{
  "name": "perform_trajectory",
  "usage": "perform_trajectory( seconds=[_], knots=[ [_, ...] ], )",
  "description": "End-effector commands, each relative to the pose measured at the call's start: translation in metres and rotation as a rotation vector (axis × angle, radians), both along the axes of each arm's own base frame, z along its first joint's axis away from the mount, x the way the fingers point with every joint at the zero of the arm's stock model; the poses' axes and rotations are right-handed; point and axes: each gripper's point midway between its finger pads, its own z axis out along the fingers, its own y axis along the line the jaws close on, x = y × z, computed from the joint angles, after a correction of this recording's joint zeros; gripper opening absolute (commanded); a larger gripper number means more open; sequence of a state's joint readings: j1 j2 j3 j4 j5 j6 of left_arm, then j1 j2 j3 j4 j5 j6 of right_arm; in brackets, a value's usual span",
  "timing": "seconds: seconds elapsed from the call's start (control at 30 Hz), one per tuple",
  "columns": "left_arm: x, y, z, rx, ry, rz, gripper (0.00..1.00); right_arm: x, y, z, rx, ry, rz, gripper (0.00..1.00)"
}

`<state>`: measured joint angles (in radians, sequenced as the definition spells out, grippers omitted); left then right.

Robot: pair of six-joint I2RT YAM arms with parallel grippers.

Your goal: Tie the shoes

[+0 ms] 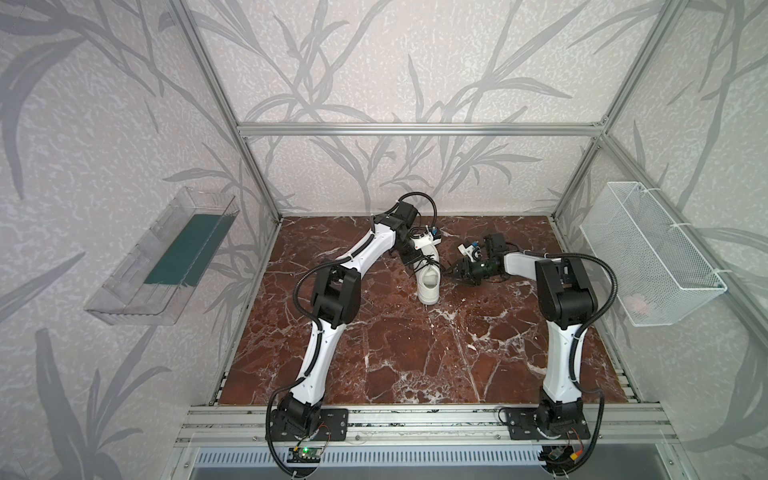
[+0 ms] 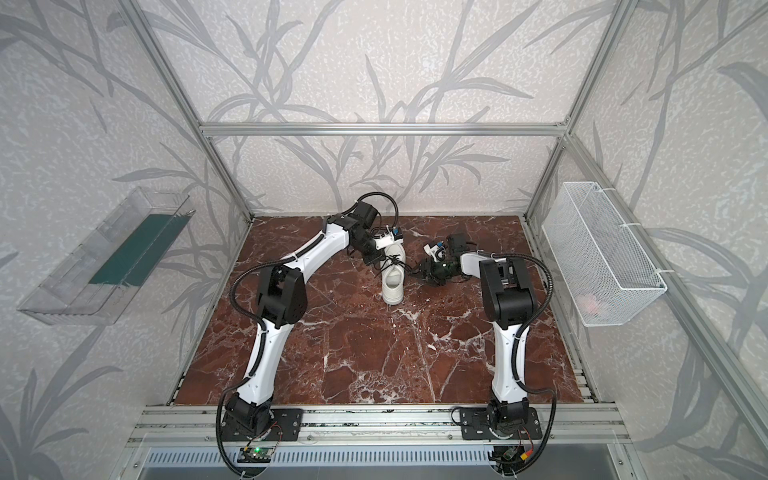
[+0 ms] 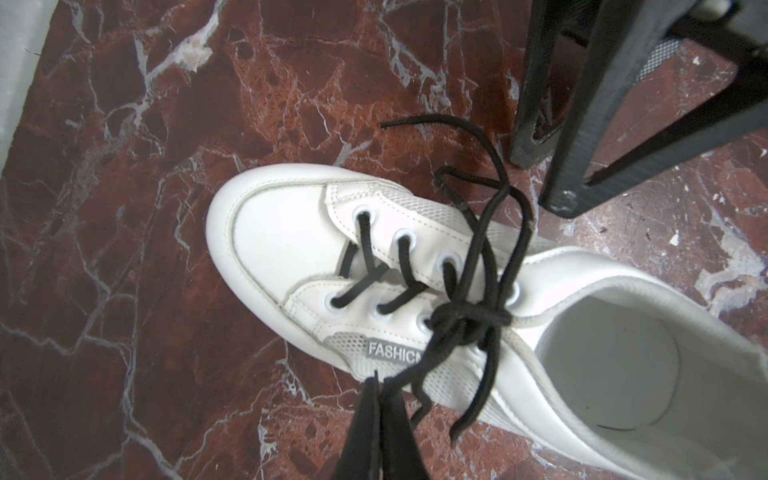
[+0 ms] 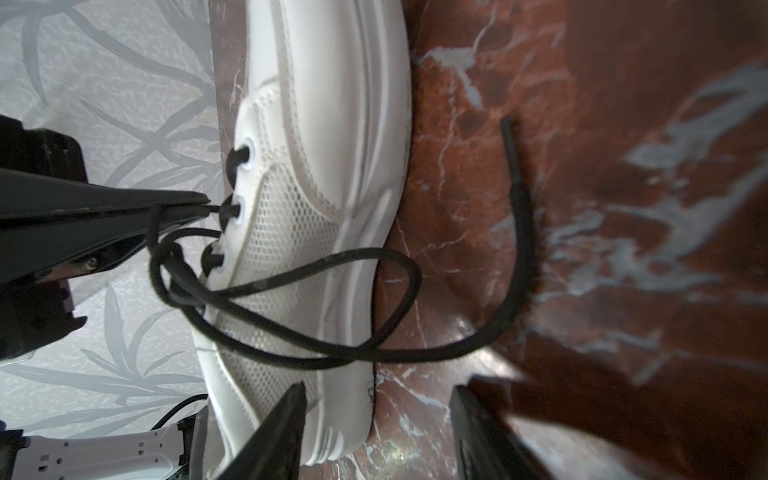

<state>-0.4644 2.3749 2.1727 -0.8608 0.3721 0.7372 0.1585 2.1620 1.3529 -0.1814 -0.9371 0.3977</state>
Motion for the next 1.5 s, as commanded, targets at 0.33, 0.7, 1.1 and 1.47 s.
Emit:
perform_trajectory(
  seconds=[0.33,0.7,1.1,1.47],
  knots=[
    [-0.004,-0.002,0.005,-0.021,0.029,-0.009,0.0,0.077,0.014,0.034,0.215,-0.13,-0.061,0.59],
    [-0.005,-0.002,0.007,-0.027,0.031,-0.008,0.0,0.099,0.005,0.035,0.188,-0.189,-0.036,0.6],
    [-0.004,-0.004,0.009,-0.038,0.025,-0.013,0.0,0.056,-0.006,0.032,-0.083,-0.268,0.058,0.26],
    [-0.007,-0.003,0.008,-0.032,0.038,-0.008,0.0,0.035,0.018,0.02,-0.095,-0.23,0.138,0.26]
  ],
)
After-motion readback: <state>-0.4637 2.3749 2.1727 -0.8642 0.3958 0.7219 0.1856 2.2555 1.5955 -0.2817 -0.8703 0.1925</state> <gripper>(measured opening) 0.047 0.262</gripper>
